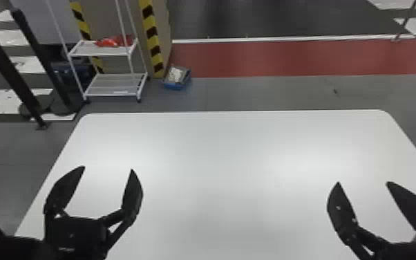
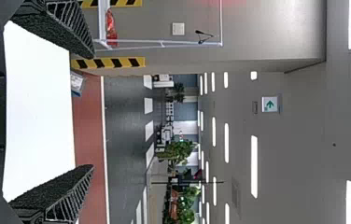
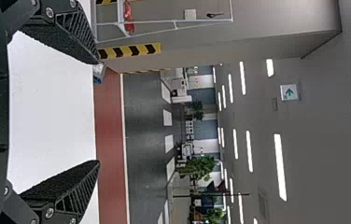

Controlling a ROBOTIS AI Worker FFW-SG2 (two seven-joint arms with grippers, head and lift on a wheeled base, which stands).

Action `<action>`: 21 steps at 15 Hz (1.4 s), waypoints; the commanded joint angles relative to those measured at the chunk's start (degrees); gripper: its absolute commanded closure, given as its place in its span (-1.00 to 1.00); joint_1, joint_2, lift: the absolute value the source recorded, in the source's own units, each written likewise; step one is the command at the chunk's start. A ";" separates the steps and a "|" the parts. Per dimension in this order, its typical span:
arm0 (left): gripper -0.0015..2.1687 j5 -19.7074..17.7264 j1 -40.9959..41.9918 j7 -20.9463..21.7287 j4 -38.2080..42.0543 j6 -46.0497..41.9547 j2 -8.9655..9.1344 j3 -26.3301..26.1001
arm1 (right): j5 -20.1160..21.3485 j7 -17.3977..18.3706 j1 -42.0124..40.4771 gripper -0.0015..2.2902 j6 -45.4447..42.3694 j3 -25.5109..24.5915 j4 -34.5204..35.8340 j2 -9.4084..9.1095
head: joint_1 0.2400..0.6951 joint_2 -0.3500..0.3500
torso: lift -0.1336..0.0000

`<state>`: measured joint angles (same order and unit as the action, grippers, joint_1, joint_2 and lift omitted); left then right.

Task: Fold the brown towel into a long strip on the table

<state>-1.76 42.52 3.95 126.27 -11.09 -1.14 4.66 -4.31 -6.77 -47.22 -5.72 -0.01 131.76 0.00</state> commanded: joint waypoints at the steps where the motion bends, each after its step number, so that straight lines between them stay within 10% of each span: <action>1: -0.96 0.00 0.28 0.00 0.64 0.15 0.00 -0.09 | 0.00 0.00 -0.24 -0.88 -0.12 0.01 0.25 -0.05 | 1.00 0.21 | 0.15; 21: -0.96 0.18 1.34 0.00 1.08 0.33 0.00 -0.35 | -0.97 -0.09 -0.68 -0.88 0.06 -0.34 0.52 -0.05 | 1.00 0.19 | 0.15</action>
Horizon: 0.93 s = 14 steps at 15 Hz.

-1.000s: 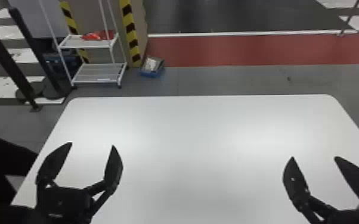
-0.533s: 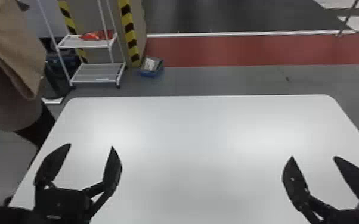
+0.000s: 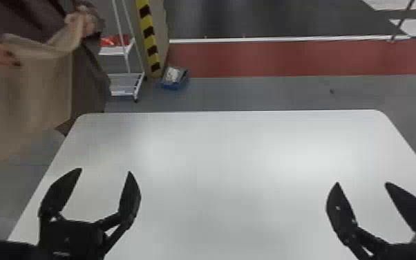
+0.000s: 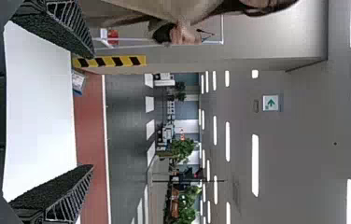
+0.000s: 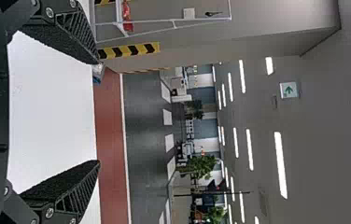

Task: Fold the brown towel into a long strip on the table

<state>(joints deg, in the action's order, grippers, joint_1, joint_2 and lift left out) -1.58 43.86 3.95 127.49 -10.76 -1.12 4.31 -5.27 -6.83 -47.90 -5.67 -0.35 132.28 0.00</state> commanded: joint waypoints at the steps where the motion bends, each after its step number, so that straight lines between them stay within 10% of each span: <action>1: -0.96 0.00 0.00 0.00 -0.22 0.00 -0.02 -0.09 | 0.00 0.07 0.00 -0.88 0.00 -0.09 -0.01 -0.05 | 1.00 0.19 | 0.15; 14: -0.96 0.09 -0.09 0.09 -0.31 0.18 -0.02 -0.26 | 0.00 0.07 -0.26 -0.88 -0.17 -0.18 0.08 -0.05 | 1.00 0.17 | 0.15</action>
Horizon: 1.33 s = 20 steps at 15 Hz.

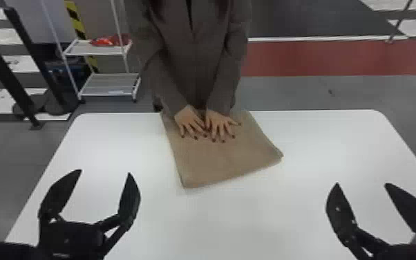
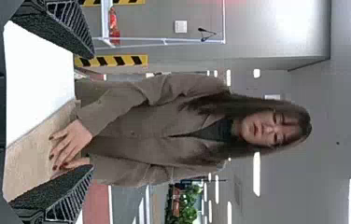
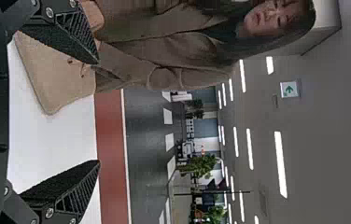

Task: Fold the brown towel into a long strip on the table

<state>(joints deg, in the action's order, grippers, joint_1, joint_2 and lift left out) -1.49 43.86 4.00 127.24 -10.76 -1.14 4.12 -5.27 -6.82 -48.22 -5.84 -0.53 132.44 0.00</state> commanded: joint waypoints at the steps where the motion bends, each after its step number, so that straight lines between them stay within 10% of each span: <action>1: -0.96 0.00 -0.18 0.05 -0.24 0.17 0.00 -0.07 | 0.00 0.05 0.15 -0.88 0.18 -0.09 -0.16 -0.05 | 1.00 0.17 | 0.15; 20: -0.96 0.09 -1.76 0.22 -3.23 0.17 0.00 0.28 | 0.00 0.23 0.59 -0.88 0.53 0.35 -0.78 -0.05 | 1.00 0.19 | 0.15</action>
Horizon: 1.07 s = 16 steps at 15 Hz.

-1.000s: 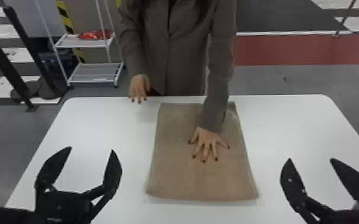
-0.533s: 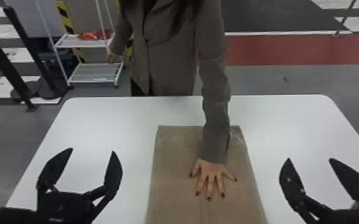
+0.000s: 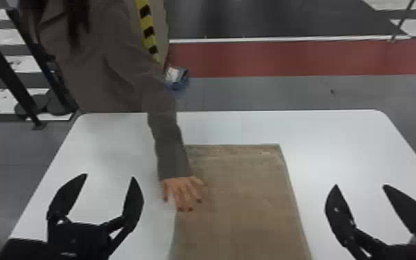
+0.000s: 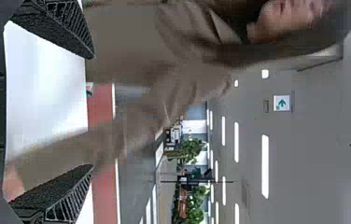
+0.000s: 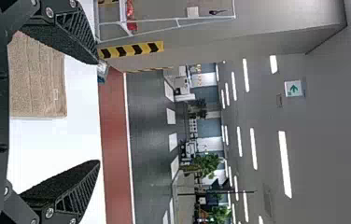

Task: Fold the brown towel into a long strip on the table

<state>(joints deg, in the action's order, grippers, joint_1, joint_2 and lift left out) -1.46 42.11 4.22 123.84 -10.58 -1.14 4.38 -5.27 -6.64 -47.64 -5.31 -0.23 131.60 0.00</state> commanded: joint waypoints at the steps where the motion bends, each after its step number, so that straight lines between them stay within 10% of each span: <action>1: -0.96 0.05 -0.01 0.00 0.26 0.00 0.00 0.01 | 0.00 -0.04 0.00 -0.88 0.00 0.05 0.06 -0.05 | 1.00 0.19 | 0.15; 11: -0.96 0.22 -3.26 0.79 -0.01 7.56 -0.09 -0.43 | 0.53 -0.57 1.32 -0.87 4.04 -0.04 -1.88 -0.05 | 1.00 0.19 | 0.15; 16: -0.96 0.49 -16.00 1.50 -12.66 10.55 -0.09 -2.18 | 2.37 -0.39 5.10 -0.87 3.51 0.05 -8.47 -0.05 | 1.00 0.15 | 0.15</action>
<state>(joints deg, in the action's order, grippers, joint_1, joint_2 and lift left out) -1.04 30.41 5.53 115.73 -0.20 -1.23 2.88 -3.53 -7.09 -43.30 -1.78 -0.25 124.67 0.00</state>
